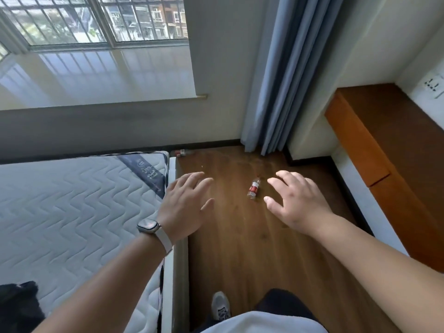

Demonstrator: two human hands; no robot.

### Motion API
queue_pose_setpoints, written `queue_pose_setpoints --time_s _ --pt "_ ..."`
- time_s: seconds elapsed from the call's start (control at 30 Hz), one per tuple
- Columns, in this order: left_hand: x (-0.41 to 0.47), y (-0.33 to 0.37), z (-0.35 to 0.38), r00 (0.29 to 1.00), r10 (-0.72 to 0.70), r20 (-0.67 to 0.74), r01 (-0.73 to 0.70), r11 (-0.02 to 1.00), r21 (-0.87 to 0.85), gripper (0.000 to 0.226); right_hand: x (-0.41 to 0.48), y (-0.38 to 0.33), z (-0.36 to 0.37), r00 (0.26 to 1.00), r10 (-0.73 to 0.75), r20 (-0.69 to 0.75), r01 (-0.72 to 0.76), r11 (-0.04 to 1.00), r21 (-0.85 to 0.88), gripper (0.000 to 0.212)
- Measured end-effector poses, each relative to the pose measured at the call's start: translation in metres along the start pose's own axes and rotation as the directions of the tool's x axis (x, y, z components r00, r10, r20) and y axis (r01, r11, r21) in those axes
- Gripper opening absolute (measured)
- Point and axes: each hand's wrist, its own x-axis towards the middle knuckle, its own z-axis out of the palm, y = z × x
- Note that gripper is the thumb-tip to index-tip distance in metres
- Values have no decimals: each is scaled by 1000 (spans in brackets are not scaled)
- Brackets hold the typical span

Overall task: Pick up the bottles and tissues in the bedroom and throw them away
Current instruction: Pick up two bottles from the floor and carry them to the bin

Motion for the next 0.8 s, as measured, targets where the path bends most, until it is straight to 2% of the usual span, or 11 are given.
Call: queue_pose_setpoints --time_s 0.37,0.6,0.8 --pt "156 -31 61 992 27 126 -30 999 26 47 142 71 63 990 86 115 -96 992 82 57" --pt "310 -50 107 971 -7 238 0 1000 30 49 284 145 116 962 94 256 -137 979 154 58" --pt "424 -63 140 965 -27 260 26 1000 7 45 374 196 153 942 113 316 -177 968 180 55"
